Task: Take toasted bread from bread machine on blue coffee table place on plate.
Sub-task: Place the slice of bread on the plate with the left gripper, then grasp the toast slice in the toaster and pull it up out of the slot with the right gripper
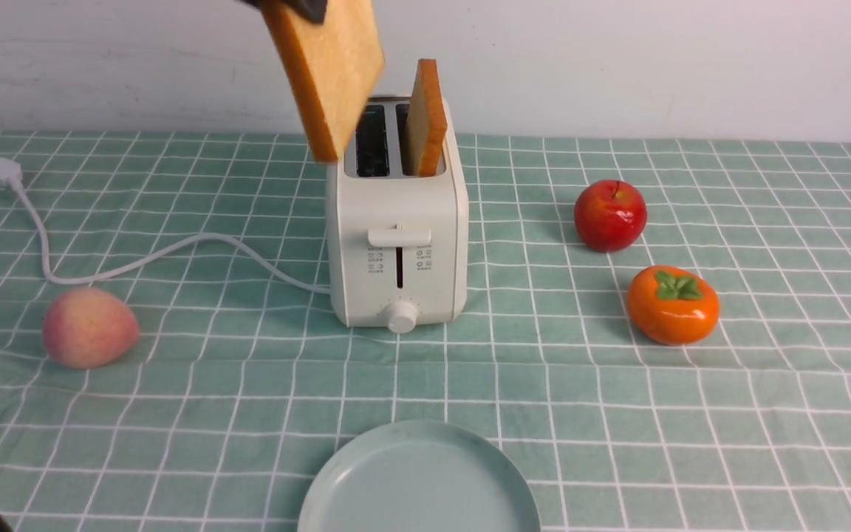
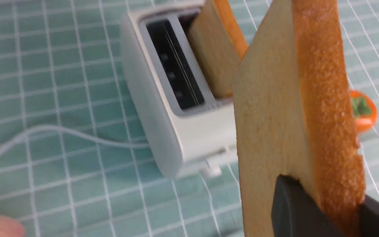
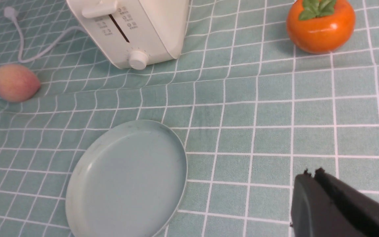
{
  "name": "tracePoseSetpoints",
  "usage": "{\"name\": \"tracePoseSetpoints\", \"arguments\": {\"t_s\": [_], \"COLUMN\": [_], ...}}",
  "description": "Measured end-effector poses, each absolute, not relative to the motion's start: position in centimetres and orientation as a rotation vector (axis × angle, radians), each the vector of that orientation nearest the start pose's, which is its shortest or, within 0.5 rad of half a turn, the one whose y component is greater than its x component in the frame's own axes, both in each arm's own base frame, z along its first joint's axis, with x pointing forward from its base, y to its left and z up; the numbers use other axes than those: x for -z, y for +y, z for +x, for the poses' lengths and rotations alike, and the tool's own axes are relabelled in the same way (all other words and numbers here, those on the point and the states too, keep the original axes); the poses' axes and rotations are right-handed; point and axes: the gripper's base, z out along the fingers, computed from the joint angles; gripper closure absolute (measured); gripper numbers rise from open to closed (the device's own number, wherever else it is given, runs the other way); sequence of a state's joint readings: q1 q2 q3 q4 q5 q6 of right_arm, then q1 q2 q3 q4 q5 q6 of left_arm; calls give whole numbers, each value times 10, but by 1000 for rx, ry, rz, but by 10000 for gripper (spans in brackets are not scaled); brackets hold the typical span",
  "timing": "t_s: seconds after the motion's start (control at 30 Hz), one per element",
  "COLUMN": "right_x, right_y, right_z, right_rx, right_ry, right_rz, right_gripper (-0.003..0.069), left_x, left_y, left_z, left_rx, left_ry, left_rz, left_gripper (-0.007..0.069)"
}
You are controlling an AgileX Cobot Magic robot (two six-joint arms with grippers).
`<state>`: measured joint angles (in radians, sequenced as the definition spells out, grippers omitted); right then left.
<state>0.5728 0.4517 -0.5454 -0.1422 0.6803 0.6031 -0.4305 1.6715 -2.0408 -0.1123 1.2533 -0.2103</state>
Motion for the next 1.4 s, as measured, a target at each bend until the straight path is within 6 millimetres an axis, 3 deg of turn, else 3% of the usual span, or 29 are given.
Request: {"name": "tracePoseSetpoints", "arguments": {"t_s": [0.13, 0.23, 0.27, 0.3, 0.33, 0.43, 0.63, 0.73, 0.9, 1.0, 1.03, 1.2, 1.27, 1.4], "right_x": [-304, -304, -304, -304, -304, -304, -305, -305, -325, -334, -342, -365, -373, -388], "right_y": [41, 41, 41, 41, 41, 41, 42, 43, 50, 57, 65, 98, 118, 149], "right_z": [75, 75, 75, 75, 75, 75, 75, 75, 85, 97, 109, 161, 192, 240], "right_rx": [-584, -593, -594, -594, -595, -598, -615, -636, -623, -577, -528, -384, -346, -331], "right_ry": [2119, 2121, 2121, 2121, 2122, 2123, 2124, 2120, 2160, 2246, 2320, 2506, 2537, 2515], "right_rz": [-18, -15, -14, -14, -14, -13, -7, 0, 6, 9, 5, -77, -141, -220], "right_gripper": [656, 656, 656, 656, 656, 656, 656, 656, 656, 656, 656, 654, 649, 635], "left_x": [-405, -349, -328, -325, -302, -269, -235, -228, -222, -221, -221, -243, -259, -290], "left_y": [-166, -174, -176, -176, -179, -180, -182, -182, -176, -171, -166, -148, -139, -125], "left_z": [291, 277, 272, 272, 266, 259, 267, 271, 274, 274, 274, 273, 268, 255], "left_rx": [645, 821, 887, 897, 971, 1047, 1027, 1001, 856, 769, 687, 439, 345, 283], "left_ry": [2619, 2783, 2813, 2817, 2843, 2886, 2928, 2931, 2942, 2975, 2994, 2949, 2896, 2798], "left_rz": [406, 475, 503, 505, 516, 507, 437, 421, 476, 443, 419, 333, 311, 270], "left_gripper": [547, 547, 547, 547, 547, 547, 543, 493, 263, 221, 221, 358, 477, 632]}}
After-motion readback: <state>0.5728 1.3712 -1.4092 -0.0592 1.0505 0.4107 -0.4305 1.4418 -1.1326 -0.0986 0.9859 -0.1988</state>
